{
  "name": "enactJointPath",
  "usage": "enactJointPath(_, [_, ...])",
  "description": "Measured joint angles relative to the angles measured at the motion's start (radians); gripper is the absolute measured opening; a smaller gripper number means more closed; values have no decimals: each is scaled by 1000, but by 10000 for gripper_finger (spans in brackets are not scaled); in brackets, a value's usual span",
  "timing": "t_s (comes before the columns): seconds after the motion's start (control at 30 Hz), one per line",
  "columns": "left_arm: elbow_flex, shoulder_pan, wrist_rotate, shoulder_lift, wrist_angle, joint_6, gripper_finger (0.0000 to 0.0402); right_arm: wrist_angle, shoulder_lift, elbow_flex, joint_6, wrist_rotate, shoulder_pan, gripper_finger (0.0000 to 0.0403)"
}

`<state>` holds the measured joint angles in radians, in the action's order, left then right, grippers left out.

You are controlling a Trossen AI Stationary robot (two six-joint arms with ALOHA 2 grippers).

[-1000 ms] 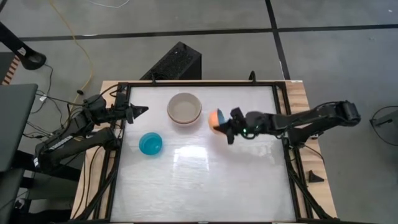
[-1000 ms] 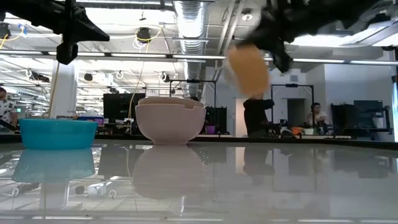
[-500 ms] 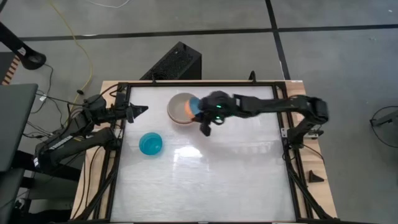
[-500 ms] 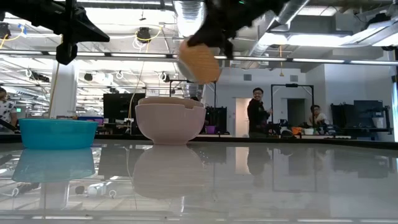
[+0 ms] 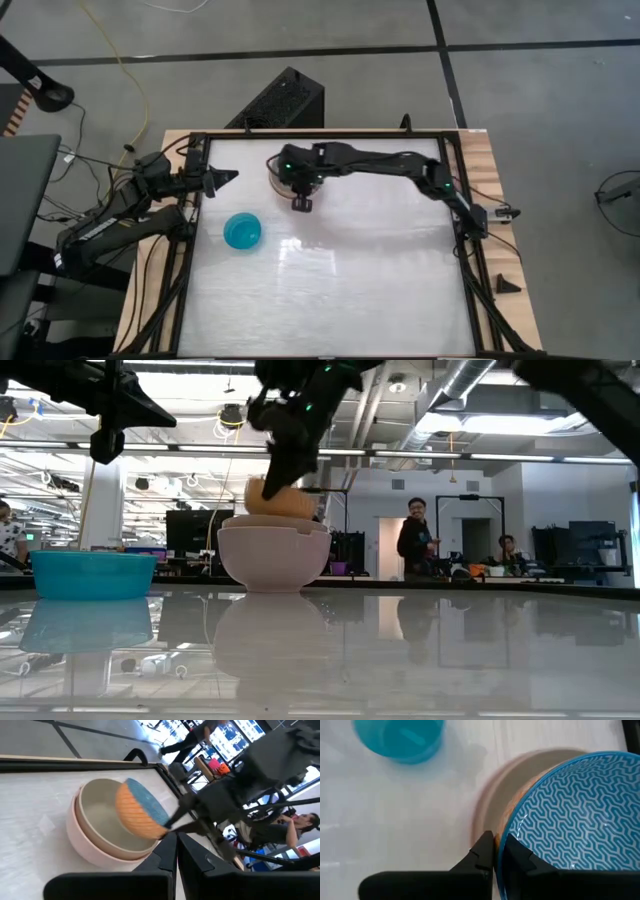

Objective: Nest bowls inside each other
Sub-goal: Stack the blue patterned bowl on the off white bowl

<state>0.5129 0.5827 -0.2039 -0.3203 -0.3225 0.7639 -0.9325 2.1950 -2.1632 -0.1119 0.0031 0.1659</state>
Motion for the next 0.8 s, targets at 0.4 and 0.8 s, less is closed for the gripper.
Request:
enactJointPath(0.4, [0, 0, 0, 0, 0, -1, 0, -168, 170, -171, -51, -1, 28, 43])
enactJointPath(0.8, [0, 0, 4, 0, 0, -22, 0, -96, 186, -168, -79, -82, 51, 50])
